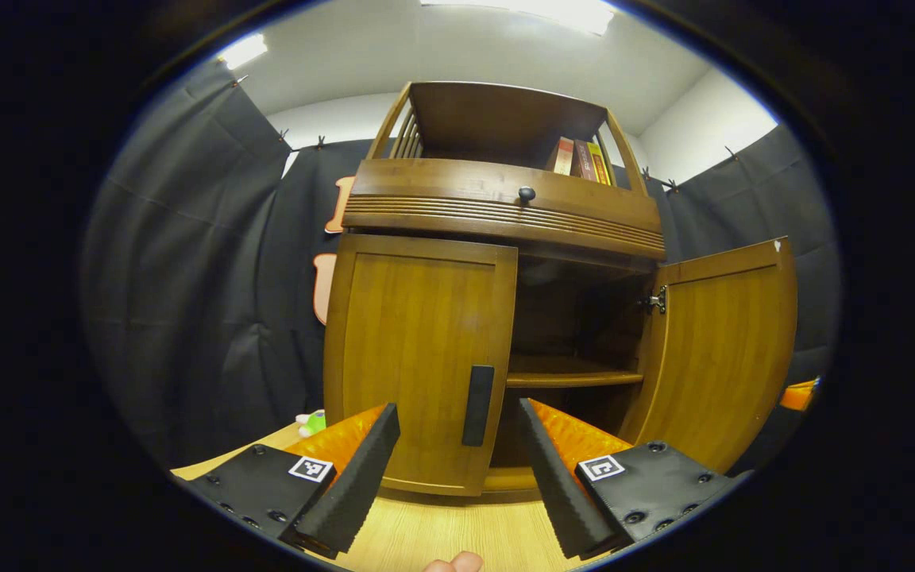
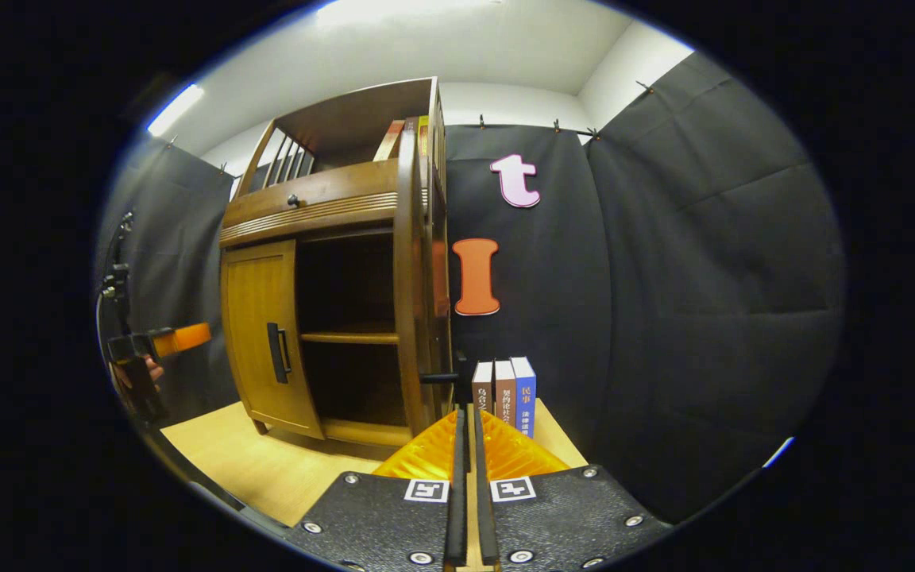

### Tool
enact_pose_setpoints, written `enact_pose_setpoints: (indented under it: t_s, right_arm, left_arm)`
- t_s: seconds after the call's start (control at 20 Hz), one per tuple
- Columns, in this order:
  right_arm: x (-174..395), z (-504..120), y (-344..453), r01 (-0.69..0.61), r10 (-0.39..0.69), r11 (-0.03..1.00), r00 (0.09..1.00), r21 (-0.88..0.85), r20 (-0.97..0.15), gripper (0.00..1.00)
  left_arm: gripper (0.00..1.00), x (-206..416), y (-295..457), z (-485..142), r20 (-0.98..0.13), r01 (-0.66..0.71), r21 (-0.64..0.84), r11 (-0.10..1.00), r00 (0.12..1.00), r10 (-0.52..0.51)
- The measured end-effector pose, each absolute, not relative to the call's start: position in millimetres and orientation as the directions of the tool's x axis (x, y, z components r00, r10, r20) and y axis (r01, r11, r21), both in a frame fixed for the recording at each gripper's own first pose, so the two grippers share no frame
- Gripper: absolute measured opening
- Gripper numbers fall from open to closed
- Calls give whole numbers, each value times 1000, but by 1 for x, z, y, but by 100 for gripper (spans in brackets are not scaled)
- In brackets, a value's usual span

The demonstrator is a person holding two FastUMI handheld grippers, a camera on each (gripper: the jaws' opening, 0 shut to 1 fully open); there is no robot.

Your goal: Open the right door of the double-door shoe cabinet with the right hand, and open the left door with the left hand.

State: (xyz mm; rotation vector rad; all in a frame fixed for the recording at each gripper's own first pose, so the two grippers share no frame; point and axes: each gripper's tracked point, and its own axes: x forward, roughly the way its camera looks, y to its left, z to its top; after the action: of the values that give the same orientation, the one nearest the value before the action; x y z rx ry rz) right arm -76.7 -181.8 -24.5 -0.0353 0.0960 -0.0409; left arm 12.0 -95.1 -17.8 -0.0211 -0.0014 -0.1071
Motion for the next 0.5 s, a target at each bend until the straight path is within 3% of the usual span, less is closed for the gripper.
enact_pose_setpoints:
  t_s: [0.1, 0.3, 0.5]
  right_arm:
    - [-87, -16, -161, 52, -54, 998, 995, -22, -86, 6]
    - [-91, -17, -124, 55, -56, 998, 995, -21, -78, 48]
    - [-90, -23, -106, 68, -68, 998, 994, 0, -87, 87]
  left_arm:
    - [95, 39, -100, -22, 14, 127, 10, 992, 992, -127]
    - [94, 90, -116, -53, -7, 155, 87, 984, 988, -155]
    - [95, 116, -133, -70, -31, 205, 73, 976, 979, -203]
